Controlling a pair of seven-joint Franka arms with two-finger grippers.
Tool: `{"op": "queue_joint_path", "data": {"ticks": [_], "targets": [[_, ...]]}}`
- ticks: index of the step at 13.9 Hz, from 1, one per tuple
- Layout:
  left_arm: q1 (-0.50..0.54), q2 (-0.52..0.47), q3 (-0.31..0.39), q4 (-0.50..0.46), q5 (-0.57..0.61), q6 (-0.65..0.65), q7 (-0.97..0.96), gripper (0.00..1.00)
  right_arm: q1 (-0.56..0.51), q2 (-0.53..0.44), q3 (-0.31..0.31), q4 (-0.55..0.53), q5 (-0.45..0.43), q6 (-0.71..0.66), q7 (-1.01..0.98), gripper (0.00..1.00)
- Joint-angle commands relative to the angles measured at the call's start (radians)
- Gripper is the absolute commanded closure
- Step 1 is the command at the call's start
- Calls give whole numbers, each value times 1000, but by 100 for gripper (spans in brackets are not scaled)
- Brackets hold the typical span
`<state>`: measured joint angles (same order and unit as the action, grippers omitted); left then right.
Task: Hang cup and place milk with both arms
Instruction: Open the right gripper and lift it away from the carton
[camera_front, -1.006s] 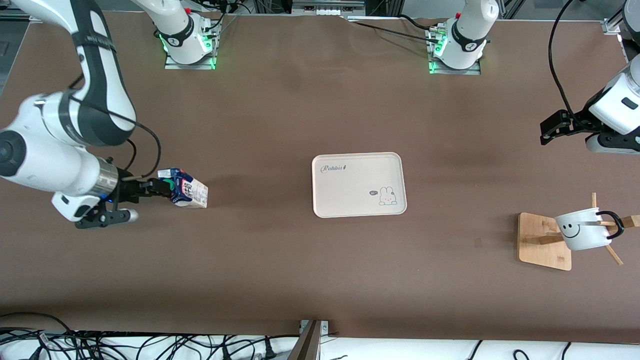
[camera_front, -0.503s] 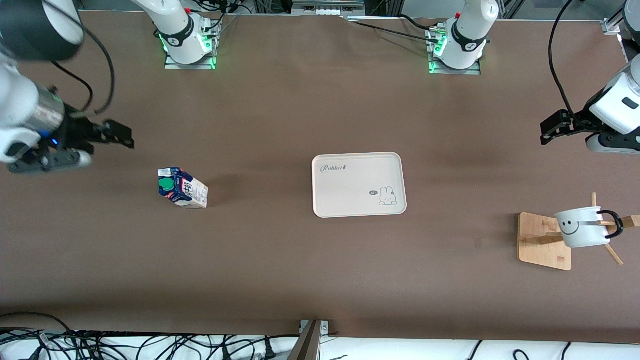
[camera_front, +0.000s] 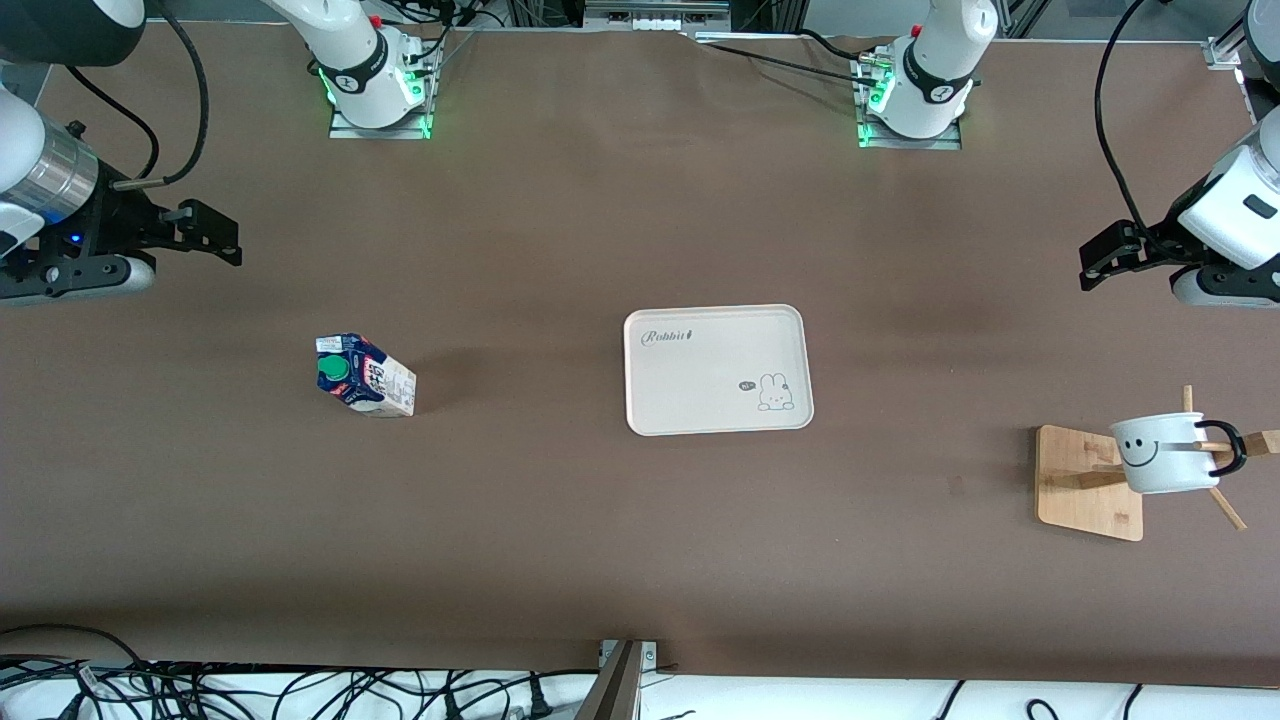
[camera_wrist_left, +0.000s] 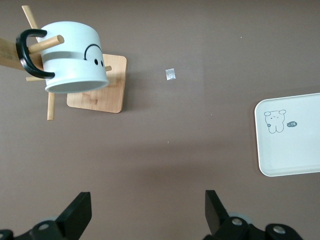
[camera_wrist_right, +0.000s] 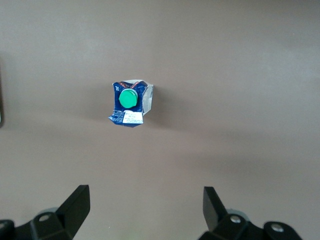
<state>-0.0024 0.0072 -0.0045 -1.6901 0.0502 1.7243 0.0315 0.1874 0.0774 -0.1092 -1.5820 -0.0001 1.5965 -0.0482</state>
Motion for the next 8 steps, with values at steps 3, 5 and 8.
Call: {"op": "queue_joint_path", "data": {"ticks": [3,5,8], "targets": [[2,14,-3,35,-10,-26,-4,0,1,16,2,22,-58,-3,10,0],[2,14,-3,33,-12,-28,-2,0,3,18,5,25,-49,6,22,0],[4,14,-3,33,-12,-32,-4,0,3,18,5,27,-5,3,44,0]]}}
